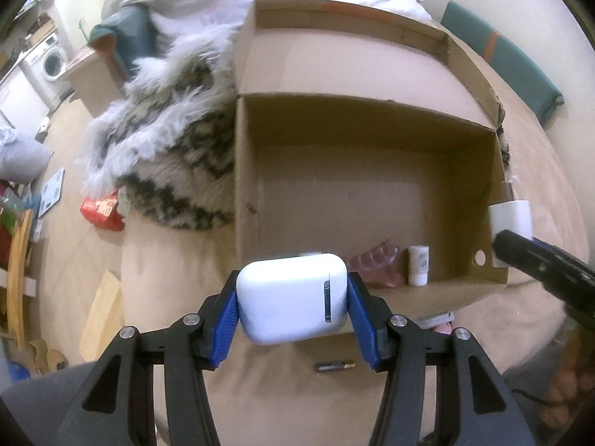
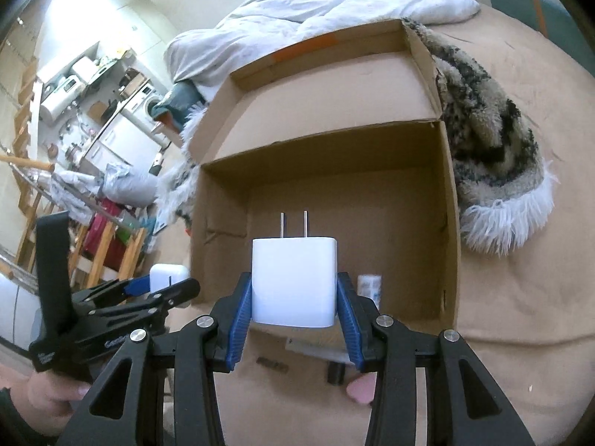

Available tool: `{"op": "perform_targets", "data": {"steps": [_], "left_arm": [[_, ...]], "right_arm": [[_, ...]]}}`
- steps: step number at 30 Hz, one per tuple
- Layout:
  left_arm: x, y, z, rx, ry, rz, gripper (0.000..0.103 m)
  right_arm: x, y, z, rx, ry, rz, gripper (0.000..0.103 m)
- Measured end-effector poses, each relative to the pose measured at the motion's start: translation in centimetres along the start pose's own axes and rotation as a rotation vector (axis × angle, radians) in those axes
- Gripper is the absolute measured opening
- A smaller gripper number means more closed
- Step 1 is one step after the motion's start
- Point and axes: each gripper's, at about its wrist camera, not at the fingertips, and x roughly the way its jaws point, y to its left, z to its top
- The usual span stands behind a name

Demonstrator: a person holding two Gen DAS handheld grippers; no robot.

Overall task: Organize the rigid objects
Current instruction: 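Carry the earbud case and charger into the box and open both tools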

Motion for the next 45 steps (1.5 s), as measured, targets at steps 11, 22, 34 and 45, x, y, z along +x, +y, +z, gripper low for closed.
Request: {"op": "perform_targets", "data": {"steps": [11,22,34,45], "left_arm": [[4.1,-1.9,2.7,0.031,0.014,-0.023,0.051],[8.0,-3.3,1.8,0.106,-0.006,0.042,0.051],[8.0,-3.2,1.5,0.093,-0.016,0.072,0.051],[6.8,-2.9,1.6,0.103,-0.069,0.091,0.071]], "right_arm": [[4.6,-3.0,1.3,0.036,0.031,-0.041,0.045],[7.9,-2.8,0.9,-0.012,0.081,-0.124,0.045],[10.3,-2.6,0.8,-0.007,0.146,-0.153,0.045],[10.0,-3.3,1.9,0.019,0.100,-0.115,0.059]]}}
